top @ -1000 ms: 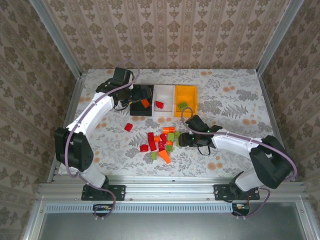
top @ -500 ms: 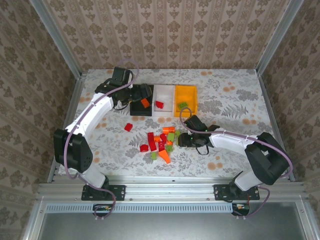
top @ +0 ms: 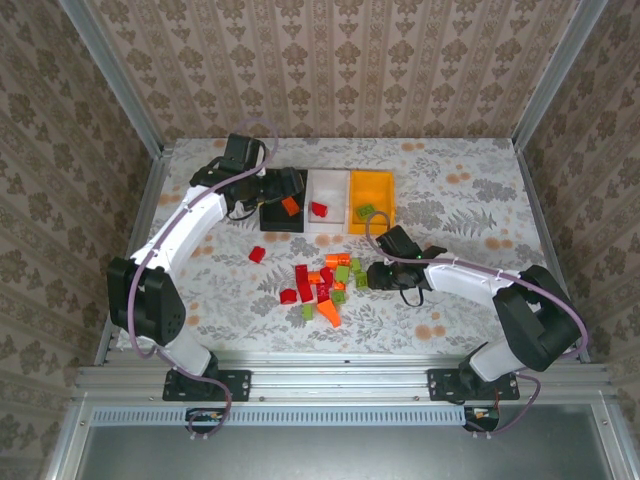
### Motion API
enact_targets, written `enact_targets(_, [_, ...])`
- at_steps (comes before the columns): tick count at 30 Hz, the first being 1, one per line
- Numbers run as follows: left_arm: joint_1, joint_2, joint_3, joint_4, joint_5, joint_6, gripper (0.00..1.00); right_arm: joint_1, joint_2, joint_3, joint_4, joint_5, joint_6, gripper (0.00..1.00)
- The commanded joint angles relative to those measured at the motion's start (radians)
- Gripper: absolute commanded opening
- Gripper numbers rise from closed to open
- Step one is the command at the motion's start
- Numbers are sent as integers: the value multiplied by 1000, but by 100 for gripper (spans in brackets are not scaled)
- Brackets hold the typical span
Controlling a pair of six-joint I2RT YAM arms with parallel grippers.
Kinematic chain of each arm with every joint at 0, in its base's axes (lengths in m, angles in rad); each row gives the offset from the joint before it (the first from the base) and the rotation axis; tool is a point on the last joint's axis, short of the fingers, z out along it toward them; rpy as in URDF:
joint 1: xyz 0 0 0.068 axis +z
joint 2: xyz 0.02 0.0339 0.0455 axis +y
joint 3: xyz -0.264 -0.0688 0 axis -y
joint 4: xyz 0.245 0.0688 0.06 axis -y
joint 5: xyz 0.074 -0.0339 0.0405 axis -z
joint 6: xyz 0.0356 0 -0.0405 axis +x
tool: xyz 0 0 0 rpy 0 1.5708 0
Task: Sort the legos into containers by color
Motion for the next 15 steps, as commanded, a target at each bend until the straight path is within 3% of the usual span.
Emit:
enact_targets(1, [7,13,8,3,13,22,97,-3,6,25,-44,33,-33,44])
enact_targets(9, [8,18,8,5,20,20,97,-4,-20,42,-102,184,-54,46])
enact_targets(15, [9,28,8,3,28,19,97,1,-10,57,-114,218,-57,51])
